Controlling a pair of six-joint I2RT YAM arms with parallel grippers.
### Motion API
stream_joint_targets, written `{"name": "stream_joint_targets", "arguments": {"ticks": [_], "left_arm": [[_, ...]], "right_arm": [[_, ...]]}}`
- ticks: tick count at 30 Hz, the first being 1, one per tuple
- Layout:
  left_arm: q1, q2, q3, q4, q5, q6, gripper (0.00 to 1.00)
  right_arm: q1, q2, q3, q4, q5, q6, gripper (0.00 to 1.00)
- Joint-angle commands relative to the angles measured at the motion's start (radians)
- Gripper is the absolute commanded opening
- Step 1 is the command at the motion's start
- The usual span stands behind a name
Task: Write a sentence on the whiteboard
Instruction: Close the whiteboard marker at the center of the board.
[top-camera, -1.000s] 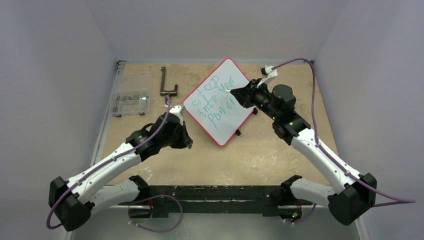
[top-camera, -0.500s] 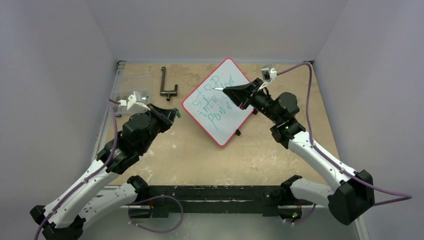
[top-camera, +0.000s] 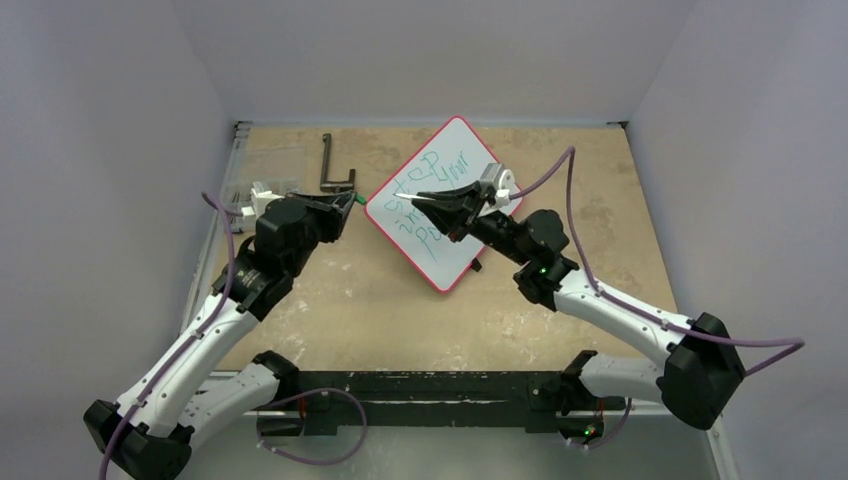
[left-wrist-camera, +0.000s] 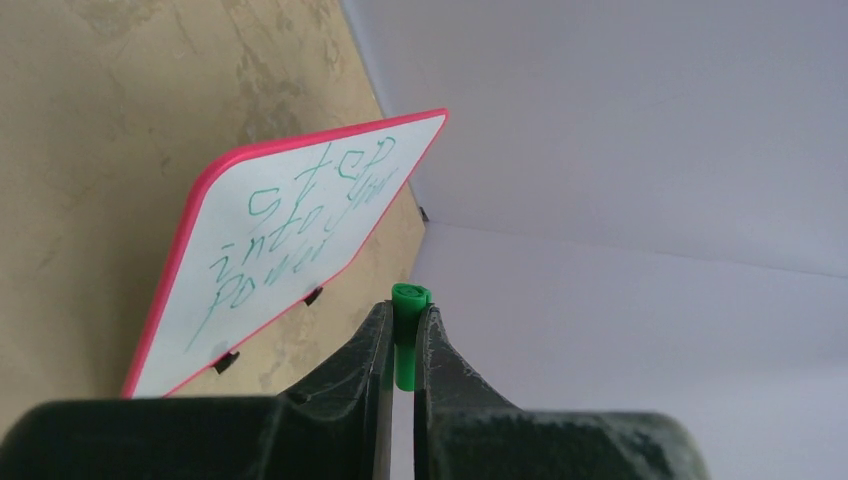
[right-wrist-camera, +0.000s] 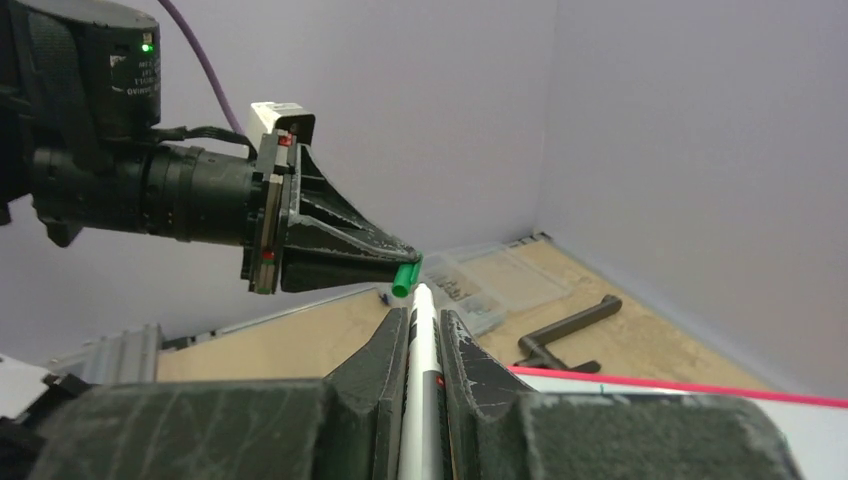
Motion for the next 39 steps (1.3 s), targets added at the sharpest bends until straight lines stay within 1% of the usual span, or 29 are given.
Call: {"name": "stream_joint_targets", "arguments": {"ticks": [1,5,11,25,39], "left_arm": [[0.005,-0.017,0.041,-0.021,0.048,-0.146,0.00],[0.006,-0.018,0.053,-0.053,0.079,-0.195,0.00],[0.007,-0.012,0.055,-0.049,0.101,-0.227,0.00],[0.006,-0.029,0.052,-0.057,0.089,-0.230,0.00],[0.006,-0.028,0.052,-0.059,0.090,-0.229,0.00]], "right_arm": [[0.053,0.042,-0.008,0.133,0.043,-0.200,0.00],[0.102,0.091,-0.009,0.176,0.053,-0.294,0.00],[0.169,0.131,0.000,0.188,0.094,-0.351,0.00],[0.187,0.170,0.016,0.216,0.203,-0.359,0.00],[0.190,0.181,0.032,0.201,0.227,-0.354,0.00]]}}
